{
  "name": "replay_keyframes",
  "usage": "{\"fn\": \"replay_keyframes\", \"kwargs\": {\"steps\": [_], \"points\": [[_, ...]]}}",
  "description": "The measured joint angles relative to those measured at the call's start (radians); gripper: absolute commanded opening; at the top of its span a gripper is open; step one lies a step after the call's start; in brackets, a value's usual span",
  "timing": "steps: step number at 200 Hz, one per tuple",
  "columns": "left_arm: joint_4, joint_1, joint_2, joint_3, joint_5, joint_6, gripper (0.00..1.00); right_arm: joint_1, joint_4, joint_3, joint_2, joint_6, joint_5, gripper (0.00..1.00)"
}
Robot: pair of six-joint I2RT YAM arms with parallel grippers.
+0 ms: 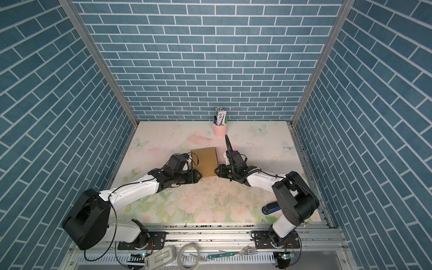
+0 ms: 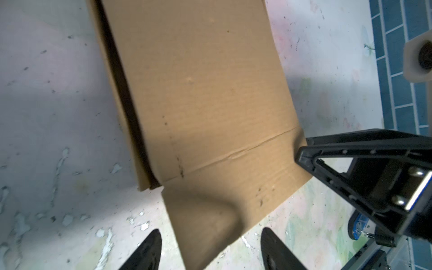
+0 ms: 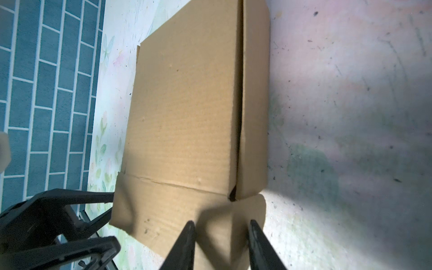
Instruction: Fold the paper box
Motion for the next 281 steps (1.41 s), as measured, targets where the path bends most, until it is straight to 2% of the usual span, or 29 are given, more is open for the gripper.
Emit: {"fn": "replay_keyframes", "kwargs": {"steps": [35,121,206,281], "points": [[-0.045,0.008,-0.037,0.006,-0.026,0.019,0.69,0.0,-0.002,0.0,0.0,0.0,0.0,0.37],[-0.006,0.017,0.002,0.003,-0.036,0.018,0.69,0.0,-0.01,0.0,0.0,0.0,0.003,0.36],[-0.053,0.019,-0.05,0.056,-0.079,0.065,0.72,0.013,-0.044,0.005,-0.1,-0.004,0.008,0.45],[-0.068,0.019,-0.042,0.053,-0.087,0.075,0.72,0.029,-0.05,0.007,-0.106,-0.01,0.045,0.44]]}}
